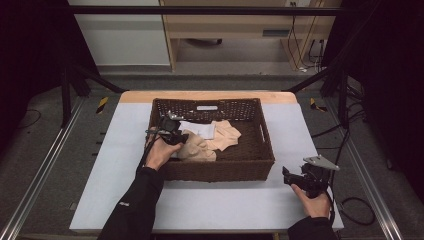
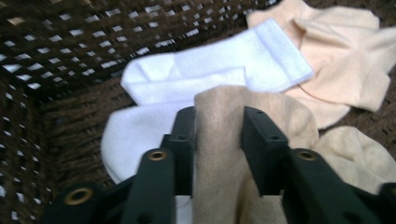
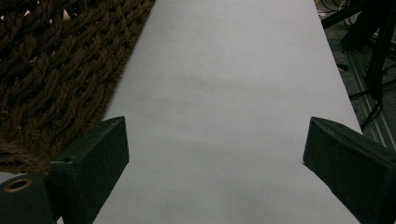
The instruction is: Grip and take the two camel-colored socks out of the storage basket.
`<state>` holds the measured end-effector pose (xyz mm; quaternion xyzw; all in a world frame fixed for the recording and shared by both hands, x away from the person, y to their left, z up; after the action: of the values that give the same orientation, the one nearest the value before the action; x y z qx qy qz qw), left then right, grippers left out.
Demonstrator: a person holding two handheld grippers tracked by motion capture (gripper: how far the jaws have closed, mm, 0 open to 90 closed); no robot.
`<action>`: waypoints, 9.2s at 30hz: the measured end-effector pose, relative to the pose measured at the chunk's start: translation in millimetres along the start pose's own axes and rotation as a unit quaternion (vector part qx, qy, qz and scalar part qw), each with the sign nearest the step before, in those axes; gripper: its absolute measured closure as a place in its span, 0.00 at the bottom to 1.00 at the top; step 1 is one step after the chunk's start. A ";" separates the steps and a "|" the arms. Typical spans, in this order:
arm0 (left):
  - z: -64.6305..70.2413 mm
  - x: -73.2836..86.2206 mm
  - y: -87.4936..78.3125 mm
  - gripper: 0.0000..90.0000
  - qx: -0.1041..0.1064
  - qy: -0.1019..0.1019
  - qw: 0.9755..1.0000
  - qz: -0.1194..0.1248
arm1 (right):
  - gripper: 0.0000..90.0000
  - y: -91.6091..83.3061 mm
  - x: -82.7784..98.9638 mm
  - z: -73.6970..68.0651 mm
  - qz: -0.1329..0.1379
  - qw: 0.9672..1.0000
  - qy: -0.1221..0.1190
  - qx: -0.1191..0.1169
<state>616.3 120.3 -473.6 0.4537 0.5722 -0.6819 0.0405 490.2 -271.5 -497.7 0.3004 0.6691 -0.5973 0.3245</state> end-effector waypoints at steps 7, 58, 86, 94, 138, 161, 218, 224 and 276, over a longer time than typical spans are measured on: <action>3.6 -0.6 -3.5 0.95 0.016 0.007 1.000 0.003 | 0.08 0.2 -0.3 0.2 0.002 1.000 -0.004 0.002; 43.7 -52.5 -185.4 0.96 0.062 0.009 0.937 0.343 | 0.08 -2.4 -1.3 3.6 0.004 1.000 -0.004 0.011; 107.6 26.3 -205.2 0.96 0.120 0.073 0.936 0.322 | 0.08 -4.9 -1.2 3.5 0.005 1.000 -0.002 0.011; 120.3 59.3 -185.1 0.96 0.141 0.077 0.946 0.281 | 0.08 -5.0 -0.5 3.5 0.002 1.000 0.000 0.011; 87.2 88.0 -141.5 0.60 0.075 0.055 0.972 0.215 | 0.08 -1.5 -0.6 2.0 0.001 1.000 -0.009 0.012; 17.3 -28.1 -124.8 0.49 0.008 0.018 0.970 0.240 | 0.07 -2.5 -3.7 2.4 0.006 1.000 -0.003 0.010; 21.7 12.0 16.5 0.63 0.028 0.080 0.996 -0.037 | 0.08 1.4 -1.0 2.5 -0.004 1.000 -0.006 0.013; 24.0 15.5 17.2 0.85 0.049 0.070 0.995 -0.058 | 0.08 1.1 -1.1 3.8 -0.002 1.000 -0.007 0.014; 22.1 -67.1 -120.8 0.97 0.051 0.012 0.943 0.330 | 0.08 0.1 -1.9 4.6 -0.002 1.000 -0.003 0.016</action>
<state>573.5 112.4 -340.5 0.6264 0.3557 -0.6532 0.2333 491.8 -276.1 -496.5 0.3024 0.6594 -0.6091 0.3203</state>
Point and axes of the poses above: each handheld gripper's, and its own axes: y roughly forward along the jaws, x roughly out of its underside, z roughly to its right, the point moved 7 cm from there along y, roughly forward along the jaws, and after that the axes turned 6 degrees about y, right-handed, at the moved point
